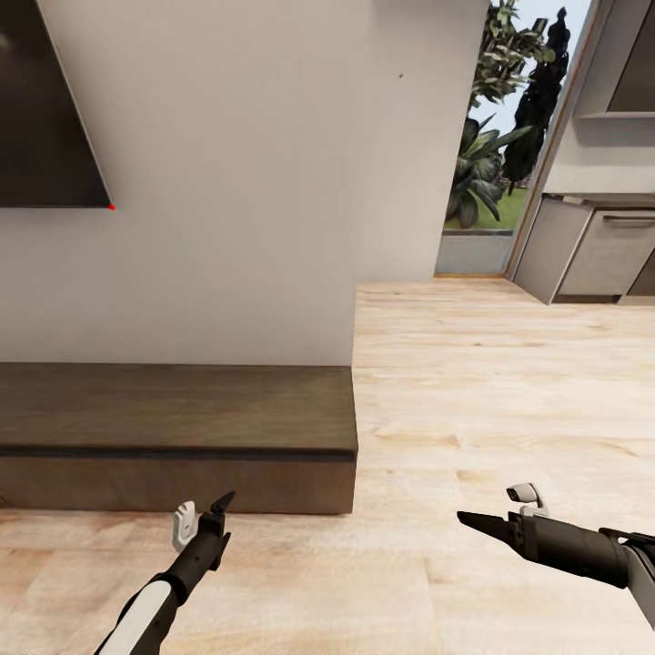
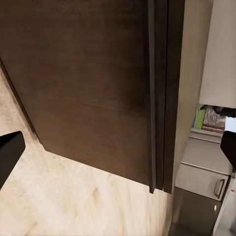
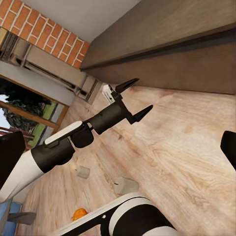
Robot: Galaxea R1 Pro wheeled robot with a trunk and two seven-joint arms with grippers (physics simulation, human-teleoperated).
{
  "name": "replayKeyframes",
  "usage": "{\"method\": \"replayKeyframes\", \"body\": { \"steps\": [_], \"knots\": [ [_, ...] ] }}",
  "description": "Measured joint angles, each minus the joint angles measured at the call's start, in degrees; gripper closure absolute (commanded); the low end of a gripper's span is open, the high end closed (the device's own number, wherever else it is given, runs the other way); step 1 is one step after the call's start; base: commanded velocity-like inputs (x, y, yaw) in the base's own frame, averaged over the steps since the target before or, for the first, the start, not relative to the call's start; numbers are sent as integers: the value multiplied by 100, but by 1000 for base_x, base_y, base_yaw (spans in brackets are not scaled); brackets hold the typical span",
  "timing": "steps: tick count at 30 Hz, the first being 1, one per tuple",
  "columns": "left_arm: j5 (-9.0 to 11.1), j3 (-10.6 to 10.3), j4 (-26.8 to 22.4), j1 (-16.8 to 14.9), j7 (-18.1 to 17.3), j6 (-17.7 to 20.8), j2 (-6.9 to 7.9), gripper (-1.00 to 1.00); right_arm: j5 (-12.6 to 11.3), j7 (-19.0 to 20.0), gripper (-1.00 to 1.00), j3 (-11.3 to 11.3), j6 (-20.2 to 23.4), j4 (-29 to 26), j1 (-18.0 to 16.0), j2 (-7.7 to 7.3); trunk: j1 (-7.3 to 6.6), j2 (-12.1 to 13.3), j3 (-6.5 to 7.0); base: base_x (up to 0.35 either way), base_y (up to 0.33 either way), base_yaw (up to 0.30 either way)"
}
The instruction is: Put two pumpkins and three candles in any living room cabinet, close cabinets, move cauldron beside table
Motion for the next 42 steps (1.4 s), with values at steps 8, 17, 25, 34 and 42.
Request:
{"method": "replayKeyframes", "body": {
  "steps": [8,17,25,34,42],
  "knots": [
    [0,6,9,0,-1,-3,3,-100,5,-84,-100,26,-1,-21,-1,6,-1,0,0,109,0,0],
    [8,29,17,0,6,-1,11,-100,-11,-330,-100,56,2,-33,1,12,-3,0,0,121,0,0],
    [9,30,18,0,7,-2,11,-100,-5,-345,-100,65,3,-37,1,84,-2,0,0,129,0,0],
    [9,30,18,0,8,-12,1,-100,-5,-480,-100,323,-4,-40,-1,164,0,0,0,28,0,0],
    [9,30,18,0,8,-18,2,-100,-7,-644,-100,444,-4,-42,0,322,-1,0,0,58,0,0]
  ]
}}
